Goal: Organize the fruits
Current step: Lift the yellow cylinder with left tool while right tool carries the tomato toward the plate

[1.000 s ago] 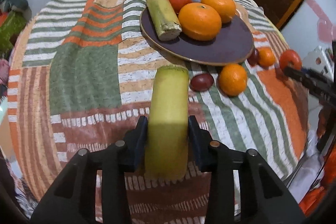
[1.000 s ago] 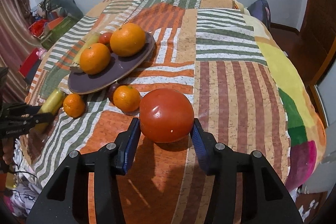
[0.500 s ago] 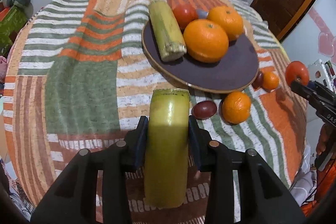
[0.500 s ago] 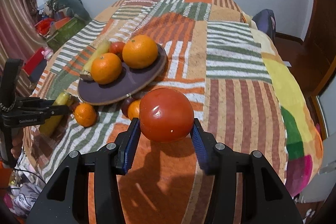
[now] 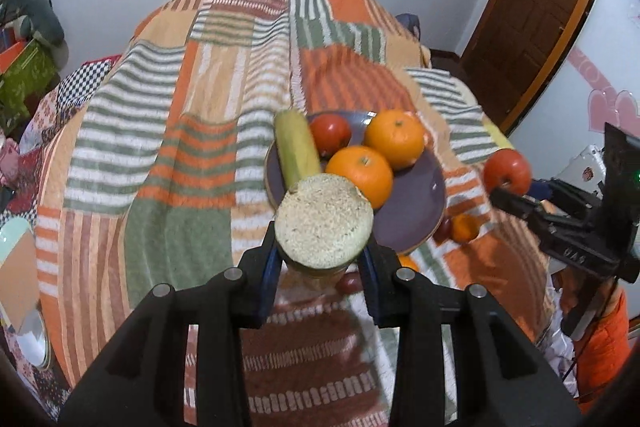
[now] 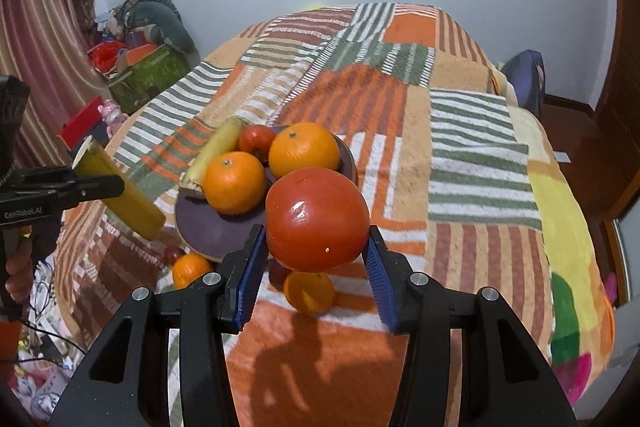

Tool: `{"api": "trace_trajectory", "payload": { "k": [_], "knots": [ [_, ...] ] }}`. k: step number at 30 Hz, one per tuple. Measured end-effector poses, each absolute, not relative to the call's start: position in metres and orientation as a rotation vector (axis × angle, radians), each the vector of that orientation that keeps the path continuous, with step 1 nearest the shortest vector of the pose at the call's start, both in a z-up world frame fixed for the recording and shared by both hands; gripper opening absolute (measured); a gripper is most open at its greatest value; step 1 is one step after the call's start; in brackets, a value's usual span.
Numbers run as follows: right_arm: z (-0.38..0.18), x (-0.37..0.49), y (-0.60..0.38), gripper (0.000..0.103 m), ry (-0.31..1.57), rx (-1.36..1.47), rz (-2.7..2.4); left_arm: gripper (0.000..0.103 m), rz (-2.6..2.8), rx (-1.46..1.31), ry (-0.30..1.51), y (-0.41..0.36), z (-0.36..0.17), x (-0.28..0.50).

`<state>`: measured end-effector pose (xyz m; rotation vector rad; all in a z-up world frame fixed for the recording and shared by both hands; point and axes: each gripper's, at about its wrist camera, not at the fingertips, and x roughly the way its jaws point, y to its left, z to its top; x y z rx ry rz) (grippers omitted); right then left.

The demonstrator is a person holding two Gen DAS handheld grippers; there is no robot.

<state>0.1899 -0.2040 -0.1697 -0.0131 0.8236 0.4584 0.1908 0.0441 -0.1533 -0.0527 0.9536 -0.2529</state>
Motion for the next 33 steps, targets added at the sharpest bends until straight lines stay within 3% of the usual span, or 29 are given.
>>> {"api": "trace_trajectory", "payload": {
  "k": [33],
  "knots": [
    [-0.206,0.231,-0.157,0.045,0.919,-0.069,0.545,0.036,-0.296,-0.073,0.981,0.015,-0.178,0.255]
  ]
}}
